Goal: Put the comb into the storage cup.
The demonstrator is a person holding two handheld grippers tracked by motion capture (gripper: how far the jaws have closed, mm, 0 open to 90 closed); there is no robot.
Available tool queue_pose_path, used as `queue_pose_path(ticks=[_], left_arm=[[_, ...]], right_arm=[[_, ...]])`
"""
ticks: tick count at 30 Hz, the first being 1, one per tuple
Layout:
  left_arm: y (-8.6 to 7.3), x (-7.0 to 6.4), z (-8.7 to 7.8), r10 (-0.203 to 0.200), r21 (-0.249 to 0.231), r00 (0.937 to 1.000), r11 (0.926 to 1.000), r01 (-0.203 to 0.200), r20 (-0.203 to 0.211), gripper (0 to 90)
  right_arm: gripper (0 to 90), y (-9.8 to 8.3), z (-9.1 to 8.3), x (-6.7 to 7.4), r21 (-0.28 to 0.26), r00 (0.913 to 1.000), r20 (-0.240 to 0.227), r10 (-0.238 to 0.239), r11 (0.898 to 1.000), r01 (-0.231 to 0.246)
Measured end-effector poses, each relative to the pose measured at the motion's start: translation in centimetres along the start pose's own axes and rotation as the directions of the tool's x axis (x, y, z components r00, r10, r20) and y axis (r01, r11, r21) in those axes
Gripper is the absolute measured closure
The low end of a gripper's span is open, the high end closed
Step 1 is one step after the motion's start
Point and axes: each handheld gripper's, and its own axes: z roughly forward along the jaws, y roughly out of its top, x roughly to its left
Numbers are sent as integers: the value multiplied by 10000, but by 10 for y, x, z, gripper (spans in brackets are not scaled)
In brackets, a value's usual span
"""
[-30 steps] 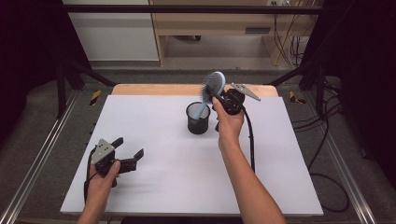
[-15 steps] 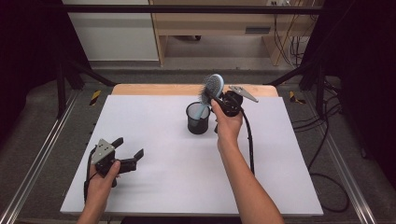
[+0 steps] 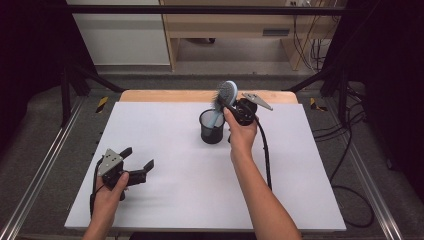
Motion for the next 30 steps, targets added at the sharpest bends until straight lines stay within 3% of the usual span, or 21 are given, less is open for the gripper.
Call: queue_pose_path(ticks=[30], left_arm=[[0,-1,1,37,5,10000,10000,-37,10,42]], right_arm=[[514,-11,3,-13,187,9986,134,518,9985,-521]])
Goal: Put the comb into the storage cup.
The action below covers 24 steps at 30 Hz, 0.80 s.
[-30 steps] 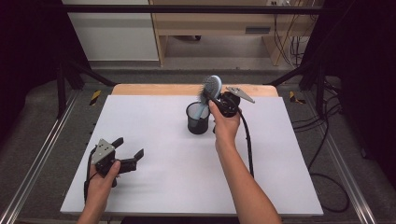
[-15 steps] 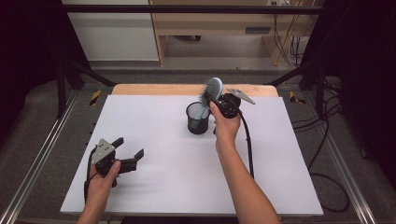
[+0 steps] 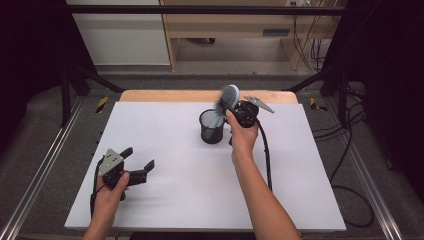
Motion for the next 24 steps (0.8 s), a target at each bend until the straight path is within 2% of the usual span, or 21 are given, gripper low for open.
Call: queue_pose_path(ticks=[24], left_arm=[[0,0,0,12,-1,10000,10000,-12,2,42]], right_arm=[[507,-1,0,-4,33,9999,-42,94,10000,-94]])
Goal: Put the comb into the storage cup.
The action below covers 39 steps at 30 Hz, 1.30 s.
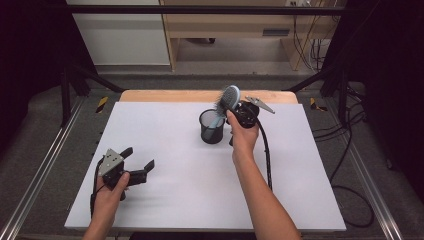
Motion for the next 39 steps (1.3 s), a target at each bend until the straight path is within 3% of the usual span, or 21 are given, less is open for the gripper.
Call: queue_pose_path(ticks=[39], left_arm=[[0,0,0,-37,-20,10000,10000,37,-18,34]], right_arm=[[478,1,-2,-12,182,9993,27,379,9991,-379]])
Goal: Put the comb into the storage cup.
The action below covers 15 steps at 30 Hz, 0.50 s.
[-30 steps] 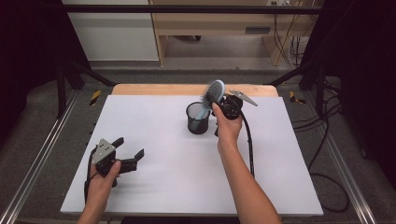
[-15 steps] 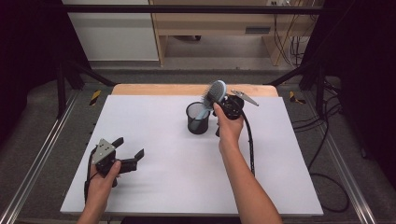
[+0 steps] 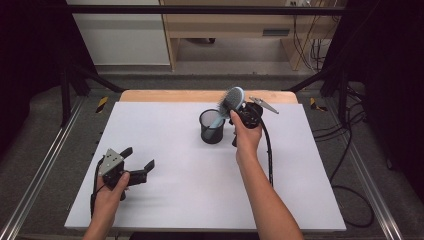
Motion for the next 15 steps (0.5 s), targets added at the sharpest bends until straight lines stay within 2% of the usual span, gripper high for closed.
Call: queue_pose_path(ticks=[15], left_arm=[[0,0,0,18,3,10000,10000,-18,-3,33]], right_arm=[[454,1,1,-1,123,9999,-145,47,9999,-45]])
